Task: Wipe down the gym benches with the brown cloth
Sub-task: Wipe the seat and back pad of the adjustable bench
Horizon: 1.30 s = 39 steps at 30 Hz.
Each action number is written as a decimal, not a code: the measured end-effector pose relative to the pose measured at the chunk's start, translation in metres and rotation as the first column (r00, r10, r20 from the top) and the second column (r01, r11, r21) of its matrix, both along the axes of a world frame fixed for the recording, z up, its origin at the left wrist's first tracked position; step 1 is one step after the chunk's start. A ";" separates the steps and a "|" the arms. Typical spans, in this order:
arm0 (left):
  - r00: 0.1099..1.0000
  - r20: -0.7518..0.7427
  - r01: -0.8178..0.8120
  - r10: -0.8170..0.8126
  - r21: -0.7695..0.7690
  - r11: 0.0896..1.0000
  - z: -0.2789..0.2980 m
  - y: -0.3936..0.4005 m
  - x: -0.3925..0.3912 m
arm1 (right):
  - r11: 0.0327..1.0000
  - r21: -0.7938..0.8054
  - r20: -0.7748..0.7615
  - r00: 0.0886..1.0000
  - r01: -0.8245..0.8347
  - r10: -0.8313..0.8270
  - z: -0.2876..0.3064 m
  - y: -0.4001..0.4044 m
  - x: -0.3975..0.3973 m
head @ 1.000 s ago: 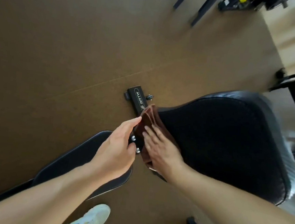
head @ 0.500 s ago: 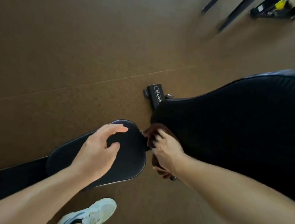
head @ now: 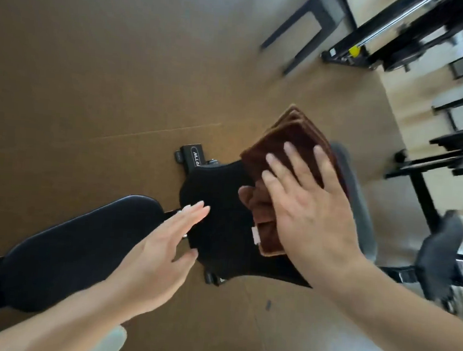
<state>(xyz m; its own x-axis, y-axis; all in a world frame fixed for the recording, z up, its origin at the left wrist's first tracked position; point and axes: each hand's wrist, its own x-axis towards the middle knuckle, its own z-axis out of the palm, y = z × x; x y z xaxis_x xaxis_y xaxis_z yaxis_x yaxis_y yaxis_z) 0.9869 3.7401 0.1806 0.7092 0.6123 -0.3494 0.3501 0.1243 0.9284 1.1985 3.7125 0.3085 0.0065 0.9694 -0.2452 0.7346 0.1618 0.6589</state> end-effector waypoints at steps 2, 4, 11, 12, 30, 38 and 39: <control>0.999 0.036 -0.001 -0.001 0.059 0.998 0.006 0.013 0.013 | 0.996 0.042 0.096 0.992 0.077 -0.080 0.006 0.011 -0.002; 1.000 0.028 0.009 -0.012 0.118 0.993 0.002 0.021 0.018 | 0.994 -0.048 0.123 0.988 0.100 -0.094 -0.023 0.022 -0.009; 0.994 -0.094 0.056 -0.048 0.086 0.995 -0.049 0.010 -0.041 | 0.653 -0.755 0.046 0.989 -0.057 0.140 -0.193 -0.067 -0.028; 0.990 -0.128 0.062 -0.053 0.067 0.996 -0.058 0.006 -0.056 | 0.595 -0.801 0.052 0.984 -0.061 0.170 -0.199 -0.074 -0.028; 0.957 -0.274 0.128 -0.095 0.106 0.986 -0.090 0.003 -0.072 | 0.667 -0.743 0.049 0.990 -0.053 0.133 -0.277 -0.001 -0.041; 0.939 -0.179 0.316 -0.294 0.111 0.942 -0.015 -0.022 -0.038 | 0.969 -0.246 -0.126 0.991 0.011 -0.043 -0.099 -0.097 -0.011; 0.941 -0.135 0.330 -0.312 0.149 0.932 0.000 -0.023 -0.026 | 0.995 -0.100 -0.142 0.989 0.030 -0.044 -0.067 -0.101 -0.009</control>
<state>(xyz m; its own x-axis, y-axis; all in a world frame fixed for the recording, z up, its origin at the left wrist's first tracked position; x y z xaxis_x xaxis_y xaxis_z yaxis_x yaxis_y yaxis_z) 0.9613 3.7170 0.1804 0.8415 0.4143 -0.3467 0.4440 -0.1647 0.8808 1.1895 3.6111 0.2412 -0.0005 0.9405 -0.3397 0.8270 0.1914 0.5286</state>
